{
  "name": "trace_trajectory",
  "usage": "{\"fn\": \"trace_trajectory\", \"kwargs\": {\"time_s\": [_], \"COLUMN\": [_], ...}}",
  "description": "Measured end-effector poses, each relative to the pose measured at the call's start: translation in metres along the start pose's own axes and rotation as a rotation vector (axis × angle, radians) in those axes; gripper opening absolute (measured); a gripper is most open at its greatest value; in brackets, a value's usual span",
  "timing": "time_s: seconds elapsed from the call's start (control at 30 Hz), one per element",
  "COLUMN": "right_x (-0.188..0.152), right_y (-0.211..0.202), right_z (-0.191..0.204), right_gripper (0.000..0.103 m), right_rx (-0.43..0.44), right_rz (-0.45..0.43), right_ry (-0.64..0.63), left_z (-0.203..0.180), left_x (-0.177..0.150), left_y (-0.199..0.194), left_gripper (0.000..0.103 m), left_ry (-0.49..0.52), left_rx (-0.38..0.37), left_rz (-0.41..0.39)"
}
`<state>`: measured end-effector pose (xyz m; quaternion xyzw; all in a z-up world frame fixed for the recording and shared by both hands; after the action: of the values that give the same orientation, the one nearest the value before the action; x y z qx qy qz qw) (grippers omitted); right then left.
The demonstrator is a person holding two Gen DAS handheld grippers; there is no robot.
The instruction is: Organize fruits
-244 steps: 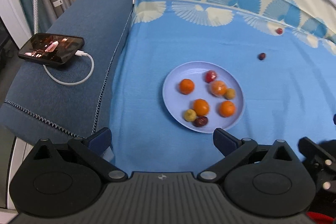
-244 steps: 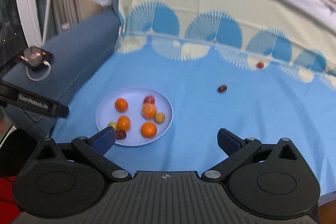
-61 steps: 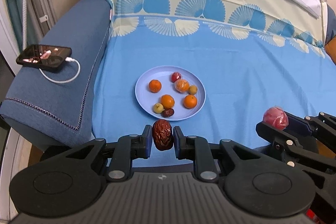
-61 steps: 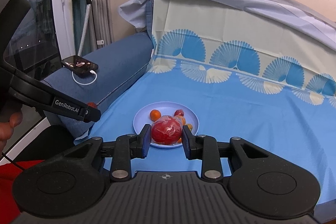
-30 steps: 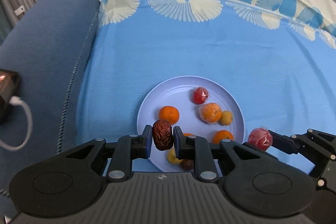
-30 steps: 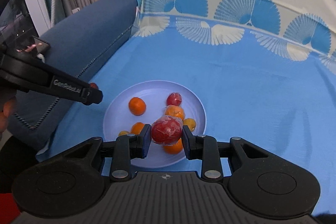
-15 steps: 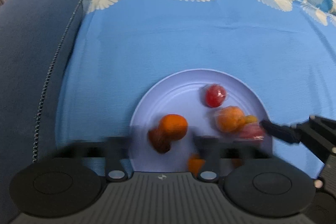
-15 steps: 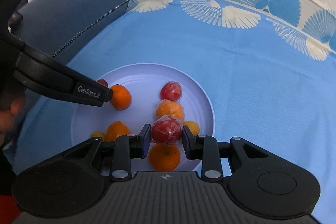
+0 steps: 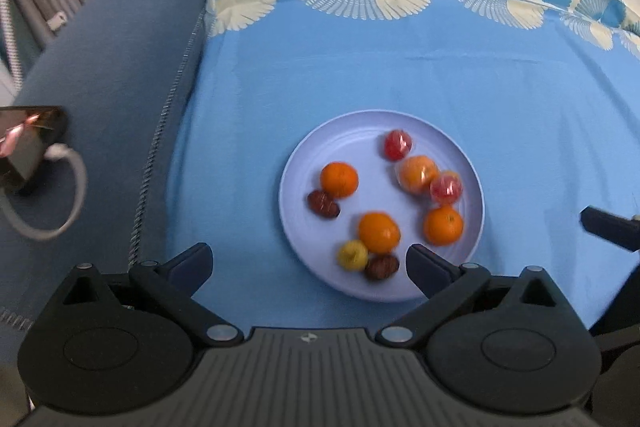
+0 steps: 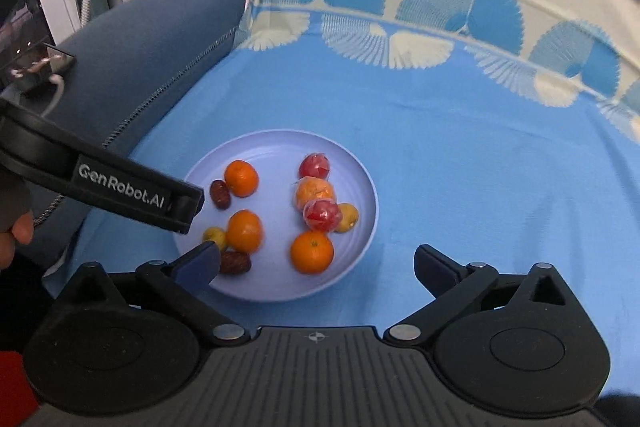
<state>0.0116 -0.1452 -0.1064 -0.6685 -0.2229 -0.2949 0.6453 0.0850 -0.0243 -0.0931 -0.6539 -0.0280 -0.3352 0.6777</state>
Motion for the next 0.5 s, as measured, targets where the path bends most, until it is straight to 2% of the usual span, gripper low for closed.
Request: {"fn": "trace_trajectory", "kwargs": {"time_s": [0.27, 0.5], "right_x": [-0.022, -0.030], "right_y": [-0.050, -0.074], "right_z": [0.013, 0.015], "right_gripper": [0.102, 0.102], "right_rx": [-0.057, -0.069], "right_rz": [-0.097, -0.139], "right_ry": [-0.018, -0.019], "left_z": [0.003, -0.001], "left_x": [-0.033, -0.043], "left_y": [-0.044, -0.064], "left_gripper": [0.103, 0.103], "left_ry": [-0.033, -0.029], "left_rx": [0.032, 0.035], "left_rz": [-0.053, -0.086]}}
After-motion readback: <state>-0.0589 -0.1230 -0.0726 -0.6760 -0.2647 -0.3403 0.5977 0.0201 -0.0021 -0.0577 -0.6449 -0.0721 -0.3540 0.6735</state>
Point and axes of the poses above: each gripper's, at about its wrist camera, not at the fingertips, and y roughly the way its jaws point, z to its left, x to its top, the point moved 6 cm from there along y, roughly the way its jaws point, and after that the axes turned 1 degree about z, right-handed, at the moved point
